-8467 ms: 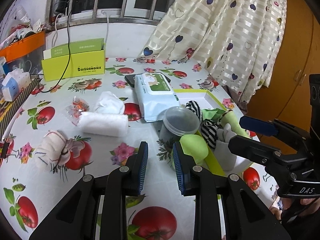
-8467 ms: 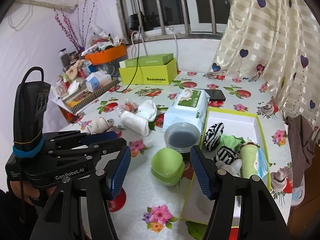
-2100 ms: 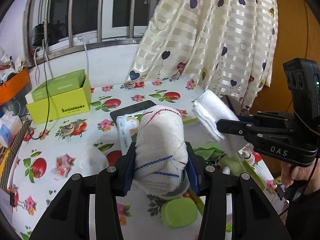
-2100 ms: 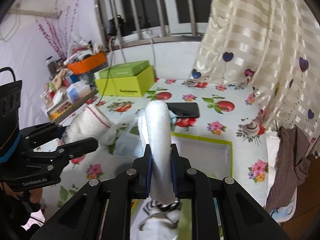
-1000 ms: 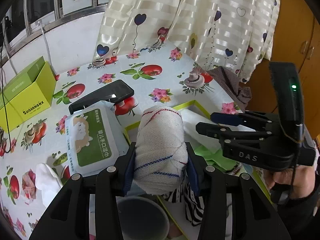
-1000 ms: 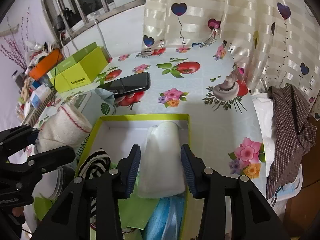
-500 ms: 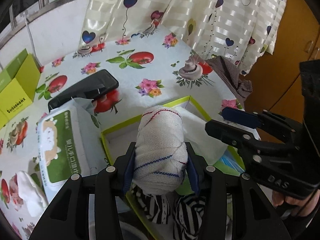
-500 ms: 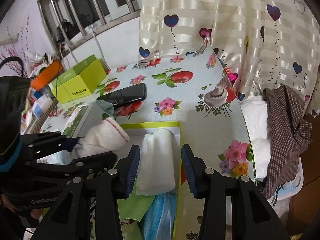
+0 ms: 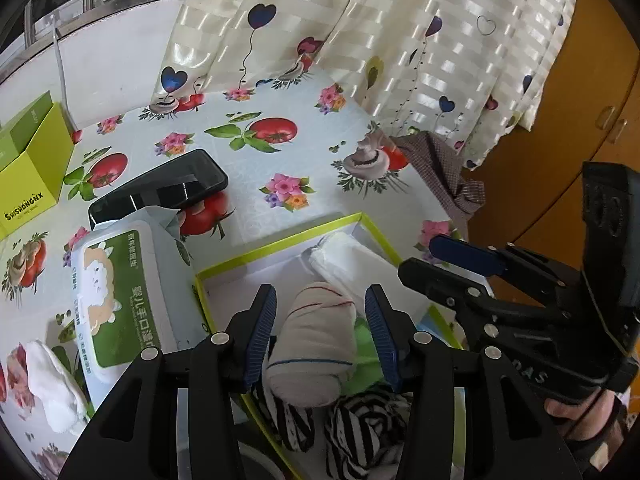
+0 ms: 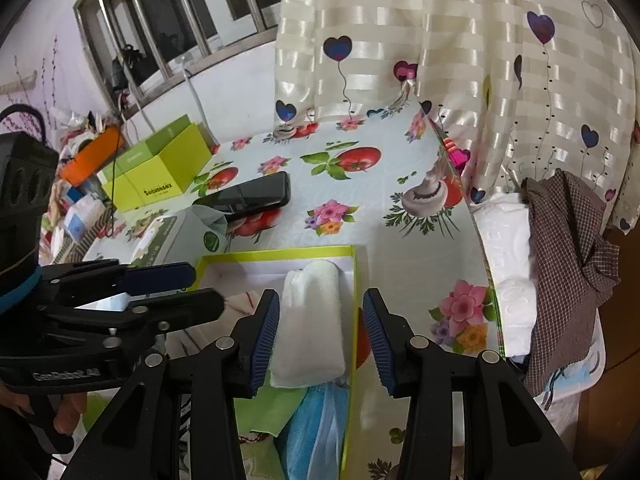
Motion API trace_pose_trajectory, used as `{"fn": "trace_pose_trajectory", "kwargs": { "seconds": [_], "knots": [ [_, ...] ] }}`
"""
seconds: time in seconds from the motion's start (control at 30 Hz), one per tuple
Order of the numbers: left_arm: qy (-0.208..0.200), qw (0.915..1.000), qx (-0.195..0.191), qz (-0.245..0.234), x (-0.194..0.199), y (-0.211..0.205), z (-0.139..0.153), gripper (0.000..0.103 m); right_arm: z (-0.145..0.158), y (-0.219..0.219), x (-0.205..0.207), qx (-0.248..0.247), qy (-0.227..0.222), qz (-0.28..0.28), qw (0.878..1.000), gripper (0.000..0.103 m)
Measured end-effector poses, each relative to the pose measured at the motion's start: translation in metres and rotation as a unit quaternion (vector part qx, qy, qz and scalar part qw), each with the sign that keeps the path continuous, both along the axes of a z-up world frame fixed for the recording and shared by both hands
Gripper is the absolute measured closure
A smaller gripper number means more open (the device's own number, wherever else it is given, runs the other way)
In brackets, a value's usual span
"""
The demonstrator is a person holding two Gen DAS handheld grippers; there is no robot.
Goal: Organize soft objects
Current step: 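Lower the white towel into the tray and open the right gripper while the left gripper lowers the gauze ball, then open the left gripper to release the gauze ball into the tray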
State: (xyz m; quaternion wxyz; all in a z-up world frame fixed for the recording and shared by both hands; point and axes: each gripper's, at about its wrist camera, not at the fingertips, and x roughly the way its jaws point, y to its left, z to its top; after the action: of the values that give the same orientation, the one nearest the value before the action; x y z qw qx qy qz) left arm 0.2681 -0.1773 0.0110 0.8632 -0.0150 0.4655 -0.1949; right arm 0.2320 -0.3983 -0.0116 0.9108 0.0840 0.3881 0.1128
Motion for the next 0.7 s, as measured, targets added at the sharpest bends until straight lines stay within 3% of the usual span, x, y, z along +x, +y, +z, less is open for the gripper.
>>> {"fn": "trace_pose_trajectory", "kwargs": {
  "seconds": [0.27, 0.7],
  "knots": [
    [-0.018, 0.9997, -0.018, 0.002, -0.022, 0.017, 0.019, 0.055, 0.014, 0.006, -0.018, -0.004, -0.012, -0.001, 1.0, 0.06],
    [-0.062, 0.9977, 0.002, 0.029, -0.078, 0.047, 0.043, 0.055, 0.04, 0.052, -0.077, -0.034, -0.03, 0.031, 0.998, 0.048]
  ]
}}
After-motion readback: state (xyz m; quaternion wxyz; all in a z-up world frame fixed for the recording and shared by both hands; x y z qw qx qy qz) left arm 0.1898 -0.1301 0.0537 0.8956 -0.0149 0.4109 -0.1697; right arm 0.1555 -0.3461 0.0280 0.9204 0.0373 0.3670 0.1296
